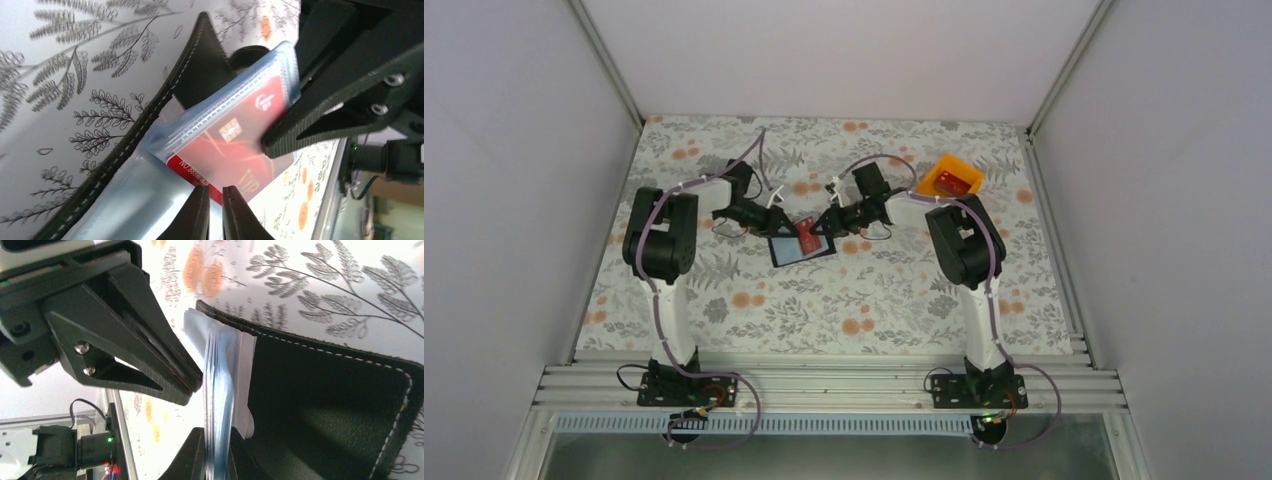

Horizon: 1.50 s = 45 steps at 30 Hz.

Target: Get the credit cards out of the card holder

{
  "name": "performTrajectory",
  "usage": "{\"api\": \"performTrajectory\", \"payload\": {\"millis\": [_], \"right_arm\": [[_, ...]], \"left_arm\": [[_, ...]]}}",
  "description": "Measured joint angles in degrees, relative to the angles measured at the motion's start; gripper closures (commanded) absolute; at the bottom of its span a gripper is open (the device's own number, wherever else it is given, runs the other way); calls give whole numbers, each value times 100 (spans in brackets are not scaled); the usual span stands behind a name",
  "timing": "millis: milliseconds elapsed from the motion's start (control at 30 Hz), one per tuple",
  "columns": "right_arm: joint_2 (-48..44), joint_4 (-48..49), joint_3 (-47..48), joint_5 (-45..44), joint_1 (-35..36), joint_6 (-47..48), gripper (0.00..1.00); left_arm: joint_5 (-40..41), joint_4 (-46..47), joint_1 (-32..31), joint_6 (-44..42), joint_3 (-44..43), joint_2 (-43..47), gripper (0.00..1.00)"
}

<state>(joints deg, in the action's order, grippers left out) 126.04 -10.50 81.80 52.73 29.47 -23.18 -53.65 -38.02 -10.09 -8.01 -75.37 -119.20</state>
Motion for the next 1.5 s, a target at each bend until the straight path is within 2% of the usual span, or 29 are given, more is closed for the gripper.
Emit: {"api": "performTrajectory", "payload": {"millis": [100,267,400,467,733,967,1033,1200,1333,1500], "right_arm": [[-107,4,-4,149,-46,188,95],[-535,293,-28,588,-125,282,95],[-1014,1032,-289,745,-144,-138,96],[-1198,1495,-507,756,-168,-483,95],[-1727,2771,-863,745,-212,-1552,95],[-1991,3425,-883,682,-245,-2135,95],[-2011,3528,-883,667,-271,-2181,96],[-2026,3663,-870,693,-273,-2221,96],[-2039,3637,-817,667,-289,-2149,95],[-2068,3344,-739,516,-332,-2046,96]], "left_arm": [[-22,-131,109,-258,0,275,78],[-343,-317,210,-706,-72,1093,69],[-605,-402,210,-859,-337,1412,59],[-695,-426,219,-881,-472,1493,57],[-669,-372,463,-767,-745,1620,57],[-754,-549,284,-750,-1113,1853,75],[-811,-623,269,-739,-1268,1860,77],[-850,-702,247,-723,-1375,1921,77],[-658,-935,275,-739,-1663,1919,73],[-413,-935,704,-573,-2216,1930,68]]}}
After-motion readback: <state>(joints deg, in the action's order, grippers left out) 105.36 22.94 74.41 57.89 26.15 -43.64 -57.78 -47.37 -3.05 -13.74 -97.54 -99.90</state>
